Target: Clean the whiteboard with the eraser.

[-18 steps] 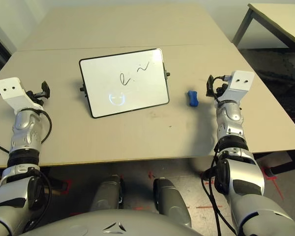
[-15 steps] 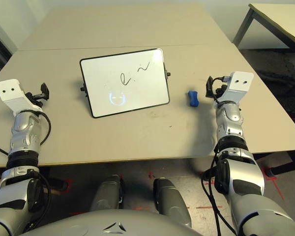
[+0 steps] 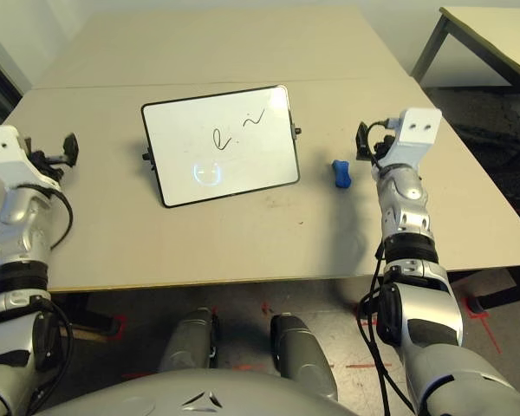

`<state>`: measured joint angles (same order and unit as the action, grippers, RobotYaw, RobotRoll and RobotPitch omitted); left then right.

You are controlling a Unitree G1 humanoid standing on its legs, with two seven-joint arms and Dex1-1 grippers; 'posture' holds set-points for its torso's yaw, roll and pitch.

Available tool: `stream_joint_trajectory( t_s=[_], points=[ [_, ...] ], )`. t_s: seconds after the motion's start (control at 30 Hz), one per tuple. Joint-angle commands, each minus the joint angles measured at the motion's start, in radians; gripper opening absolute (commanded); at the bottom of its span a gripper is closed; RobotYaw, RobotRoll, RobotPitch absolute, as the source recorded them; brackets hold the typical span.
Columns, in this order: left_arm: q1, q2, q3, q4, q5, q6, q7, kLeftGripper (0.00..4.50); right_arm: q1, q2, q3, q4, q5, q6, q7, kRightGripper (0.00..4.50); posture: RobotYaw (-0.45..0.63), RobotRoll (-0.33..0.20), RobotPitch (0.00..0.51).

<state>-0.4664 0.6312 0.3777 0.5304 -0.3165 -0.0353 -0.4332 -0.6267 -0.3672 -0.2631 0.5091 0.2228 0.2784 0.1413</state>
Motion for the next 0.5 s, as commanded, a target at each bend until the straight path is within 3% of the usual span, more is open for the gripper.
stream_joint_trajectory(
  t_s=[0.03, 0.23, 0.37, 0.5],
  points=[
    [0.004, 0.058, -0.011, -0.003, -0.063, 0.063, -0.202, 4.50, -0.005, -0.023, 0.009, -0.135, 0.057, 0.304, 0.012, 4.47, 0.29, 0.000, 0.092],
    [0.030, 0.175, -0.026, -0.058, -0.146, 0.193, -0.520, 4.50, -0.052, -0.047, 0.045, -0.258, 0.072, 0.679, 0.003, 4.47, 0.31, 0.000, 0.090],
    [0.080, 0.255, -0.048, -0.144, -0.221, 0.335, -0.735, 4.50, -0.074, -0.058, 0.085, -0.234, 0.059, 0.769, 0.031, 4.47, 0.31, 0.000, 0.083],
    [0.095, 0.292, -0.058, -0.200, -0.261, 0.435, -0.830, 4.50, -0.075, -0.061, 0.114, -0.205, 0.041, 0.788, 0.045, 4.47, 0.32, 0.000, 0.073]
  ],
)
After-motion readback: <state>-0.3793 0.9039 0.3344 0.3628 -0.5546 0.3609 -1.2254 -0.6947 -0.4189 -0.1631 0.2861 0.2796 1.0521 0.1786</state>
